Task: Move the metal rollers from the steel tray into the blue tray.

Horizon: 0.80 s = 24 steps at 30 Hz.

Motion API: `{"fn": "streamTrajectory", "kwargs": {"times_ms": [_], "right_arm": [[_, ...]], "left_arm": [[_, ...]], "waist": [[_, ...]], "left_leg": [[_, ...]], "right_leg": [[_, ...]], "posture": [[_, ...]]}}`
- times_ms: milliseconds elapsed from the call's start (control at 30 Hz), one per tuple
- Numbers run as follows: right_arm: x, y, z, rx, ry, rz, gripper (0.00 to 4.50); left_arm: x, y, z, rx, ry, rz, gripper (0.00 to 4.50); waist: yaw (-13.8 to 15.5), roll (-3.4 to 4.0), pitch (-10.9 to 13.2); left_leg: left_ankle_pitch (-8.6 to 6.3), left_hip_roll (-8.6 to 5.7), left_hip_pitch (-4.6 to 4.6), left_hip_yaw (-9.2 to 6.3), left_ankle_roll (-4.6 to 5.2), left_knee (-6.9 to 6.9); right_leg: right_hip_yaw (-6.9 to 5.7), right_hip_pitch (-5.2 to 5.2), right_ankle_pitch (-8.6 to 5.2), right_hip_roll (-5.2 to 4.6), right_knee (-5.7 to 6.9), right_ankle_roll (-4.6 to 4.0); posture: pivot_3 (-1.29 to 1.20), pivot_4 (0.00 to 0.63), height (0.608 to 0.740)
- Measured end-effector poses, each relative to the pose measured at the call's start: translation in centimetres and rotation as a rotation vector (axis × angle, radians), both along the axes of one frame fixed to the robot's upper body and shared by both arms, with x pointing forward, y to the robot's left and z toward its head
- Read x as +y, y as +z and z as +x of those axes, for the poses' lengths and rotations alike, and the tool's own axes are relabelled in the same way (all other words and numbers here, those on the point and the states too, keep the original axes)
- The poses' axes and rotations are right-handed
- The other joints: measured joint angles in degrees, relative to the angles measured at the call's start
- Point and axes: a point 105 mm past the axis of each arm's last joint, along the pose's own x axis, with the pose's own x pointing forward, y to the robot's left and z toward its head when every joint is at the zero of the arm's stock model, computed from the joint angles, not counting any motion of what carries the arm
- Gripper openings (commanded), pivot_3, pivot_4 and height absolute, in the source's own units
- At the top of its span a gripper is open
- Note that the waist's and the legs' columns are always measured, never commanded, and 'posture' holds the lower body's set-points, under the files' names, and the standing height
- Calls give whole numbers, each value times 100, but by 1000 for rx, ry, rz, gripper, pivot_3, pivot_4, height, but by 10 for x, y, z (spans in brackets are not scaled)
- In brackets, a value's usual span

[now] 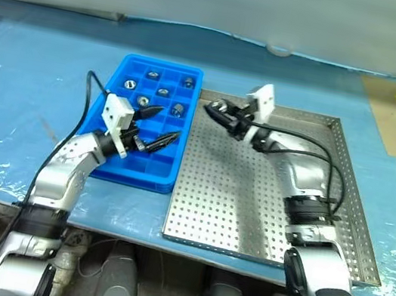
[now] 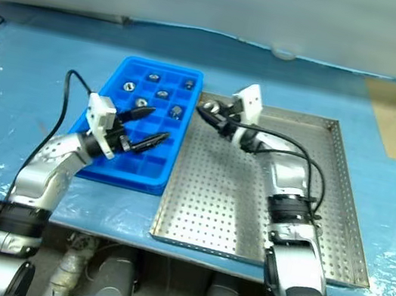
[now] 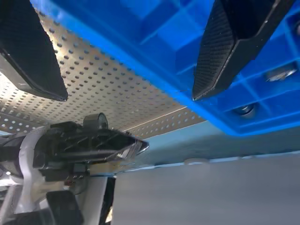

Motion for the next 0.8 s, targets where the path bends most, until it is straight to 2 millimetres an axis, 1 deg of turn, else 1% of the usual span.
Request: {"fn": "streamTrajectory", "kwargs": {"times_ms": [133,200,233,300,367,400,667,700,800], "right_arm": [[19,6,5,-20,67,-11,1676],[28,7,9,-29,83,-22,1676],[32,5,12,-26,81,-36,1676],[36,-1,16,-19,70,-62,1676],[37,-8,20,-6,53,-90,1676],[38,-8,21,-15,53,-100,1676],[42,-12,24,-56,52,-149,1676],[42,-12,24,-57,53,-150,2389],[40,-12,24,-54,59,-147,3312]], "left_arm": [[13,-5,-13,16,88,7,4481],[18,-5,-20,14,127,9,4481],[20,-5,-23,13,147,11,4481],[24,-7,-28,17,175,15,4481],[27,-8,-32,23,201,18,4481],[29,-9,-33,26,216,21,4481],[33,-9,-35,25,239,44,4481],[33,-9,-35,25,239,47,4481],[30,-10,-34,29,227,47,4481]], "waist": [[159,0,1],[242,0,1],[289,0,1],[354,0,1],[445,0,1],[480,0,1],[497,1,0],[499,1,0],[503,1,0]], "left_leg": [[6,3,-1,-9,-10,-12],[10,4,1,-15,-17,-29],[13,4,3,-16,-22,-37],[17,5,3,-22,-29,-48],[18,9,1,-25,-30,-48],[18,10,0,-27,-30,-48],[23,26,14,-35,-39,-50],[23,26,14,-35,-39,-50],[23,26,15,-35,-39,-49]], "right_leg": [[-12,-1,-1,0,4,-1],[-22,-1,-4,0,4,-6],[-25,-1,-5,1,4,-8],[-35,-1,-10,1,4,-15],[-41,-1,-14,3,3,-21],[-43,-1,-14,4,4,-21],[-44,2,-15,19,16,-24],[-44,2,-15,19,16,-24],[-43,4,-15,19,16,-24]], "posture": [[419,150,740],[419,150,740],[457,150,740],[457,150,740],[491,150,740],[498,150,740],[474,150,740],[466,150,740],[447,150,740]]}}
